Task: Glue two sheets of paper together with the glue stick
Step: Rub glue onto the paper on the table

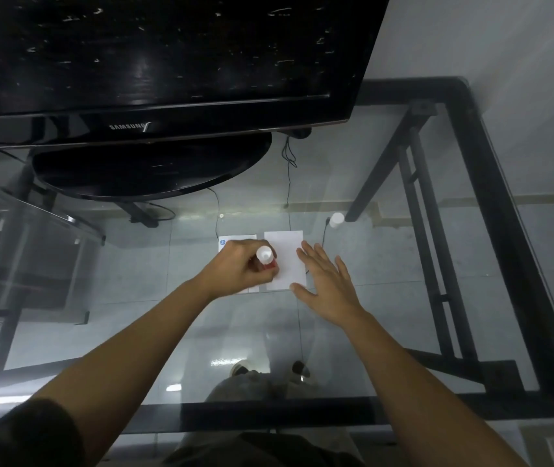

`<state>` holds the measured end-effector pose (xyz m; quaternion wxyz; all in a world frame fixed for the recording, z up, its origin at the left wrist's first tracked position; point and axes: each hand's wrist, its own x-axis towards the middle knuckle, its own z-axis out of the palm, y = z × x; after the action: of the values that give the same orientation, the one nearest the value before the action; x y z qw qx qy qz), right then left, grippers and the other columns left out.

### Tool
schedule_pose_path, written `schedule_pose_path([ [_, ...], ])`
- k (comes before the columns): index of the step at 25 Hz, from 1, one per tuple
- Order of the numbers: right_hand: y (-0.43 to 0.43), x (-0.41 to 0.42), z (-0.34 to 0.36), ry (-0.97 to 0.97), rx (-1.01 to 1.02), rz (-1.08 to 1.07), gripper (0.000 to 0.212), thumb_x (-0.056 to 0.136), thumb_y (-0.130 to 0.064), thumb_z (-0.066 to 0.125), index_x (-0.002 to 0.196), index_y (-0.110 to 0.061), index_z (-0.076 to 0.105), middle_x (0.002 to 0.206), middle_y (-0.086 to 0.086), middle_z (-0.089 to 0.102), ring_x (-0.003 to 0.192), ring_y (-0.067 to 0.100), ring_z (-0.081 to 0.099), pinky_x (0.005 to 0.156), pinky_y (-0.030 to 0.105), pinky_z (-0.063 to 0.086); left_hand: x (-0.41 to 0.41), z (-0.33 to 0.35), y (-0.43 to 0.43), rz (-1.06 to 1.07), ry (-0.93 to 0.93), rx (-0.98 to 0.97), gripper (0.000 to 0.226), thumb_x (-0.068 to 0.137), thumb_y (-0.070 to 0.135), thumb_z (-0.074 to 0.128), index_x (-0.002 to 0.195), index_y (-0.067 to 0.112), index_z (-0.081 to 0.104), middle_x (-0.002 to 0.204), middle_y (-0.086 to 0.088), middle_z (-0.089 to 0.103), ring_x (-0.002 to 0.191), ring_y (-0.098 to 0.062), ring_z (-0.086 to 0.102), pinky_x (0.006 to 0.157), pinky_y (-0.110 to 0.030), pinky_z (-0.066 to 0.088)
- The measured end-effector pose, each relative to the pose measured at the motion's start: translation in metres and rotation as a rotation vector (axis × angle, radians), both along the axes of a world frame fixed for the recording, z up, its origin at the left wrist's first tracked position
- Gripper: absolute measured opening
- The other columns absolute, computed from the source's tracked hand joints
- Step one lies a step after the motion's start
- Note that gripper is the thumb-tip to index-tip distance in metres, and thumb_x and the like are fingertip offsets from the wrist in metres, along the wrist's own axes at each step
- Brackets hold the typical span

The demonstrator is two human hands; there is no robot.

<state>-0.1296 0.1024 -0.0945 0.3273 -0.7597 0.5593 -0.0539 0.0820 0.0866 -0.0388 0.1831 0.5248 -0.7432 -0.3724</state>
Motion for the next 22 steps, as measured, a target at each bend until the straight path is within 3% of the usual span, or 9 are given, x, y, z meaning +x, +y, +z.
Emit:
schedule_pose_path([
  [3,0.000,0.000,0.002,-0.006,0.000,0.004,0.067,0.090,-0.046,0.047,0.145,-0.028,0.014,0.157,-0.009,0.007,0.143,0.008,-0.002,0.113,0.035,-0.007,0.001,0.002,-0.030,0.071,-0.054,-0.051,0.016,0.077,0.025,0.073,0.086,0.016,0.064,0.081,0.002,0.067,0.069,-0.004,0.056,0.062,-0.011,0.040],
  [7,0.000,0.000,0.003,0.000,-0.008,0.011,0.066,0.090,-0.046,0.046,0.145,-0.027,0.014,0.157,-0.009,0.008,0.143,0.009,-0.001,0.113,0.035,-0.007,0.001,0.005,-0.041,0.163,-0.076,-0.064,0.017,0.078,0.027,0.072,0.089,0.018,0.063,0.084,0.003,0.067,0.070,-0.004,0.056,0.061,-0.010,0.041],
  [13,0.000,0.000,0.005,0.014,0.006,0.007,0.067,0.090,-0.047,0.046,0.145,-0.027,0.014,0.157,-0.009,0.008,0.143,0.009,-0.001,0.114,0.036,-0.006,-0.004,-0.005,0.016,0.021,0.040,-0.011,0.014,0.077,0.022,0.073,0.085,0.014,0.065,0.082,0.000,0.068,0.071,-0.009,0.060,0.064,-0.021,0.051],
  [16,-0.001,0.000,0.008,0.010,0.025,0.005,0.067,0.090,-0.046,0.047,0.145,-0.027,0.014,0.157,-0.008,0.008,0.144,0.009,-0.001,0.115,0.037,-0.005,-0.005,-0.005,0.000,0.033,0.023,-0.023,0.015,0.077,0.022,0.073,0.085,0.013,0.064,0.081,-0.001,0.068,0.070,-0.005,0.059,0.062,-0.011,0.046],
  [22,-0.002,0.000,0.009,0.056,0.023,0.024,0.067,0.090,-0.049,0.043,0.145,-0.028,0.012,0.157,-0.009,0.006,0.144,0.011,-0.001,0.115,0.039,-0.004,-0.008,-0.001,-0.038,0.230,-0.048,-0.073,0.016,0.080,0.024,0.070,0.090,0.014,0.063,0.086,-0.001,0.068,0.075,-0.014,0.061,0.066,-0.017,0.046],
])
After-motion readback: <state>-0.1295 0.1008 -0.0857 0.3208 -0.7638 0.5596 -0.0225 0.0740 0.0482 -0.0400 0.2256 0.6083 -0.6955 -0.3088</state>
